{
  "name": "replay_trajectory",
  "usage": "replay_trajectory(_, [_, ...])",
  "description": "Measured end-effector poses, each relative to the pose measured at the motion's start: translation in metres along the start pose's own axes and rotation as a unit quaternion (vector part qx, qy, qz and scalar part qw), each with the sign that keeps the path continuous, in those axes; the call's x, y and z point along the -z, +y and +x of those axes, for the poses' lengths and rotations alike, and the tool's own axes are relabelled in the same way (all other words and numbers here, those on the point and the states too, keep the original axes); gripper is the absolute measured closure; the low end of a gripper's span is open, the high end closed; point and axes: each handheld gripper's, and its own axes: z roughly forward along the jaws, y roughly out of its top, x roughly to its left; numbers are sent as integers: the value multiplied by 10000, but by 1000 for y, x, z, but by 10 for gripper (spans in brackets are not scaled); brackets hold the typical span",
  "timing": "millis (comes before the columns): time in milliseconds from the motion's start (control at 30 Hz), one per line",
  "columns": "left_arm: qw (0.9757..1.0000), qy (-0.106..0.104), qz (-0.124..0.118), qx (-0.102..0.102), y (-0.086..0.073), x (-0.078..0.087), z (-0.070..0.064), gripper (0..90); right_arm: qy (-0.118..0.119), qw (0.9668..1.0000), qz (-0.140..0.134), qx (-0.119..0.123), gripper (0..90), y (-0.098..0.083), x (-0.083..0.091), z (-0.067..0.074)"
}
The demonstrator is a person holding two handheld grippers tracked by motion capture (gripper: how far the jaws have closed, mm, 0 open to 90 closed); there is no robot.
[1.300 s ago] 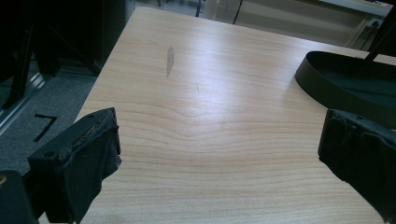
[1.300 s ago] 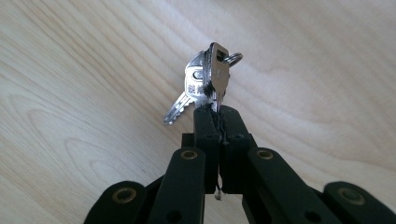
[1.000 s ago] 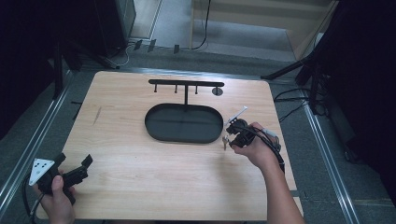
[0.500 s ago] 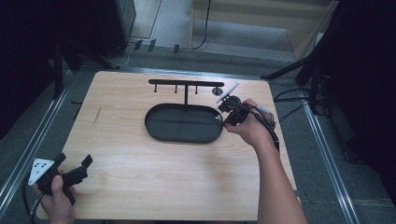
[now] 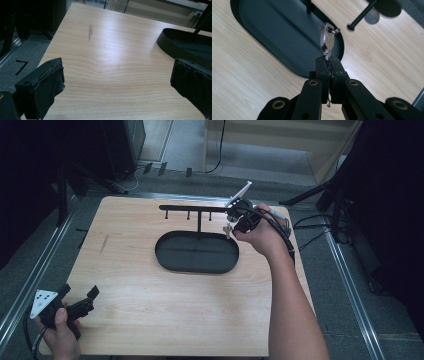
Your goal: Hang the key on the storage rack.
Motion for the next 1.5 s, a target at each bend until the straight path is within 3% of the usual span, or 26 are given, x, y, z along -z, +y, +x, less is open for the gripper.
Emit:
replay_trajectory(133, [10000, -3, 0, 16, 0, 0, 0, 0, -87, 9999, -83, -17, 881, 10, 6, -2])
replay_trajectory(367, [10000, -18, 13, 22, 0, 0, 1, 0, -298, 9993, -164, -127, 881, 12, 5, -8])
replay_trajectory(833, [10000, -25, 21, 58, 0, 0, 1, 0, -330, 9990, -90, -271, 879, 5, 6, -19])
replay_trajectory(1200, [10000, -44, 22, 52, 0, 0, 1, 0, -327, 9986, -105, -413, 879, -4, -10, -24])
replay_trajectory(1433, [10000, -45, 29, 33, 0, 0, 1, 0, -395, 9968, -243, -649, 871, -8, -18, -28])
replay_trajectory(1500, [10000, -46, 30, 42, 0, 0, 1, 0, -416, 9958, -210, -788, 816, -9, -21, -28])
